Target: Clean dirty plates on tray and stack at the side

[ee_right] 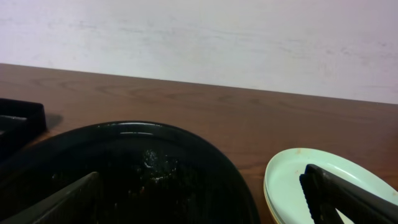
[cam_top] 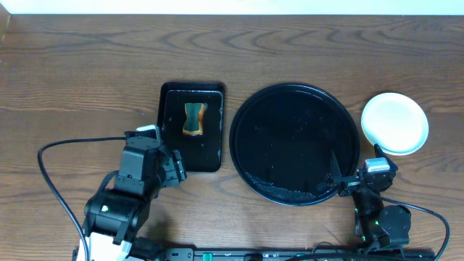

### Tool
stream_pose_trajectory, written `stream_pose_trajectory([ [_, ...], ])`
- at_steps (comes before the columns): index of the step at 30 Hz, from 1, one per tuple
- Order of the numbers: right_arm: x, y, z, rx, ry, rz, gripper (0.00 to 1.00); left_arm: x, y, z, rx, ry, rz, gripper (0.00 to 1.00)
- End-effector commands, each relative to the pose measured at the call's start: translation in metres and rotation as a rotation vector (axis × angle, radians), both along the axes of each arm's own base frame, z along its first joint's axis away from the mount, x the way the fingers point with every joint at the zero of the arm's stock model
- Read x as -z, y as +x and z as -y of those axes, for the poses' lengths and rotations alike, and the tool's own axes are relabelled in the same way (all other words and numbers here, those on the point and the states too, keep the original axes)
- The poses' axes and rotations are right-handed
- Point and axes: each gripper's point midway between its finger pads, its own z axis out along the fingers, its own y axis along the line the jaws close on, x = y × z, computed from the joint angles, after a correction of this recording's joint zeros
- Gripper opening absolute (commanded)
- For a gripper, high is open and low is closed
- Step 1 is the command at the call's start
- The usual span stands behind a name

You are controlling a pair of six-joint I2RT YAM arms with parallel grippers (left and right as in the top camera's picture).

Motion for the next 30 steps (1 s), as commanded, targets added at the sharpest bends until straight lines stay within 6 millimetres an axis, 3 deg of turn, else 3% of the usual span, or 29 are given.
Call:
stream_pose_trajectory([
  [1,0.0,-0.001,-0.003,-0.012,-0.016,0.004,0.99,-0.008,-0.001,-0.01,0.002,0.028,0.067,0.77],
  [6,0.0,-0.001,-0.003,-0.012,-0.016,0.004,0.99,-0.026,0.001,-0.018,0.03,0.056,0.266,0.77],
  [13,0.0,-0.001,-0.003,-0.012,-0.016,0.004,0.99,-0.015,-0.004,-0.033,-0.032,0.037,0.484,0.77],
  [16,0.0,-0.001,-0.003,-0.012,-0.016,0.004,0.99,-0.011,0.001,-0.028,0.023,0.041,0.598,0.77],
  [24,0.0,-0.001,-0.003,-0.012,-0.016,0.004,0.99,-0.021,0.02,-0.03,0.039,0.068,0.896,0.77],
  [30,0.0,-0.001,-0.003,-0.012,-0.016,0.004,0.99,-0.028,0.019,-0.033,0.086,0.21,0.941,0.77],
])
